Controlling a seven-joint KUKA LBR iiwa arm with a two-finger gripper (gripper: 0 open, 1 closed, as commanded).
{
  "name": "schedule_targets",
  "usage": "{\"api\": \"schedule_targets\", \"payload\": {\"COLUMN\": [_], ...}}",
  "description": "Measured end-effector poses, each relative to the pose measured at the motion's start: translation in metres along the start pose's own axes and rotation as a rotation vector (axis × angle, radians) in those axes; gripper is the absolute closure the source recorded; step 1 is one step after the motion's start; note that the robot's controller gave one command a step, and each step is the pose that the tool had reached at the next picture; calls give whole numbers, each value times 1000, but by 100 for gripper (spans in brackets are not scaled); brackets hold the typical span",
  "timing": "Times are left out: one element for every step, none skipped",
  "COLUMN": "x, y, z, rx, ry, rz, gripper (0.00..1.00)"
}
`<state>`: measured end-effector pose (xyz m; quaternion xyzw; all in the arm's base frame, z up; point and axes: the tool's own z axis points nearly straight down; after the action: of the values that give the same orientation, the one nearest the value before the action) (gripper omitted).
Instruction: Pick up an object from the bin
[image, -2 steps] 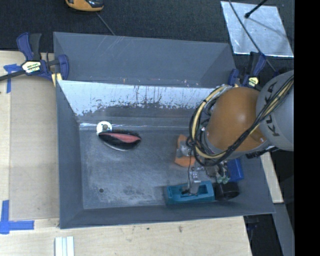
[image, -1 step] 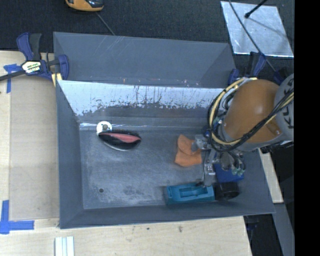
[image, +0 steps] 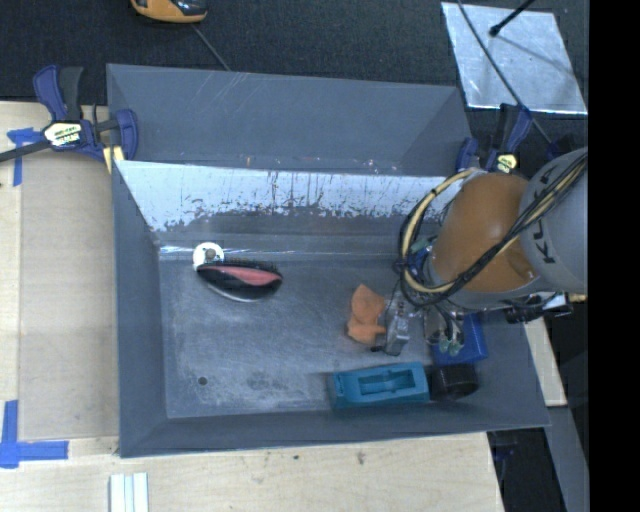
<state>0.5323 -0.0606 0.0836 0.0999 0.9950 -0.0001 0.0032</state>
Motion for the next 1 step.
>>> {"api": "schedule_targets", "payload": {"x": [0], "y": [0], "z": [0], "rx": [0], "ry": [0], "rz": [0], "gripper": [100]}}
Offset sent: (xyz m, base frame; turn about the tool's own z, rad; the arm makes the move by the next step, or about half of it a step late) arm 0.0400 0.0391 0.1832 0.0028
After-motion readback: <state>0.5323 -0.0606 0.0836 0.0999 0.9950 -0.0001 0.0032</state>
